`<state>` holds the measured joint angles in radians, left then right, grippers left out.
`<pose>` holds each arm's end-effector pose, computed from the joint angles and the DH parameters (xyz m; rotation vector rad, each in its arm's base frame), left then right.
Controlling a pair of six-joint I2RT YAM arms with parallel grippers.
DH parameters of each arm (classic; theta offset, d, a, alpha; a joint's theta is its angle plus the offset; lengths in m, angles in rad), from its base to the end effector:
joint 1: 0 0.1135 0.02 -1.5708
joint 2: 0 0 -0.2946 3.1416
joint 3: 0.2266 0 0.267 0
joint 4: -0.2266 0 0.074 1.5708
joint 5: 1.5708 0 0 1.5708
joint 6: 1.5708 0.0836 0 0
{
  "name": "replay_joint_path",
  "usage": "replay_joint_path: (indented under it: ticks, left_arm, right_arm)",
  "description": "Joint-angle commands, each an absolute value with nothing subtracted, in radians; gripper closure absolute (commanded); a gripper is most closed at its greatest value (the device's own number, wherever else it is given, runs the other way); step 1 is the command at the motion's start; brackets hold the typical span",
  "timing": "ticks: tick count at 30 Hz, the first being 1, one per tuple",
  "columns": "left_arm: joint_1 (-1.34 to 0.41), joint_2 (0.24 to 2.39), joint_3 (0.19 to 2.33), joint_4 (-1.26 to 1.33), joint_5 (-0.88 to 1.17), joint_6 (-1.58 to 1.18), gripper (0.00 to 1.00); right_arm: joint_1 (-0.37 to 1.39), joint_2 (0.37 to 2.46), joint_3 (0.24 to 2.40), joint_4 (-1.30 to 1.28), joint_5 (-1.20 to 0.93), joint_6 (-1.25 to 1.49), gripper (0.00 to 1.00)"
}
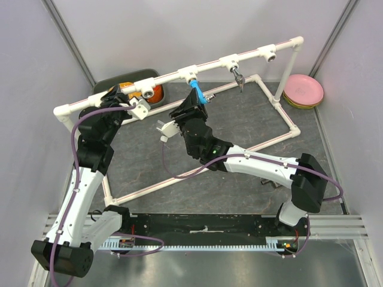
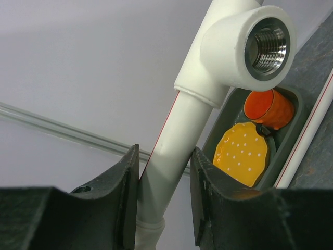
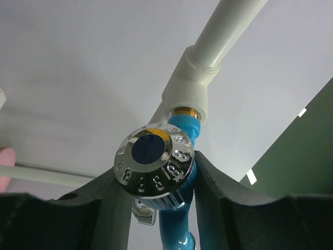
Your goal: Install the water faucets
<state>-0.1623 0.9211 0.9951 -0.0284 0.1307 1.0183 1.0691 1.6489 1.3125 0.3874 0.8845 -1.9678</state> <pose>0.2484 -0.0517 0.4343 0.9513 1.2290 0.5813 0.2660 0.3505 0.3844 -1.4890 0.8420 -1.3529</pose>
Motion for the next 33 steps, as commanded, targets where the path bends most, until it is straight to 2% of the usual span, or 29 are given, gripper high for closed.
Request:
replay_joint_path:
  ticks: [1, 10, 14, 18, 21, 26, 28, 33]
  left_arm:
    - [-0.143, 0.928, 0.973, -0.066, 0.098, 0.839, 0.98]
    - [-0.143, 0.925, 0.976, -0.066, 0.103, 0.839, 0.98]
    - [-0.143, 0.928, 0.974, -0.067, 0.104, 0.841, 0.98]
    - [-0.143, 0.927, 0.976, -0.067, 0.104, 0.841, 0.98]
    - [-0.143, 0.925, 0.976, -0.067, 0.104, 0.841, 0.98]
    - [-0.143, 0.923, 0.973, -0.067, 0.103, 0.841, 0.98]
    - [-0.143, 0.923, 0.973, -0.067, 0.101, 0.841, 0.98]
    - [-0.143, 0.923, 0.973, -0.067, 0.101, 0.839, 0.98]
  right_arm:
    - [1.06, 1.69, 1.411, 0.512, 0.884, -1.678, 0.79]
    - [1.058, 1.664, 1.532, 0.488, 0.89, -1.228, 0.85]
    - [1.037, 1.615, 1.557, 0.422, 0.865, -0.847, 0.89]
    - [0.988, 1.539, 1.542, 0.35, 0.793, -0.495, 0.96]
    - [0.944, 1.496, 1.513, 0.324, 0.749, -0.263, 0.96]
    - [0.888, 1.43, 1.47, 0.321, 0.701, -0.042, 0.96]
    - [0.885, 1.407, 1.459, 0.324, 0.669, -0.04, 0.93]
    - [0.887, 1.397, 1.48, 0.269, 0.601, -0.173, 0.68]
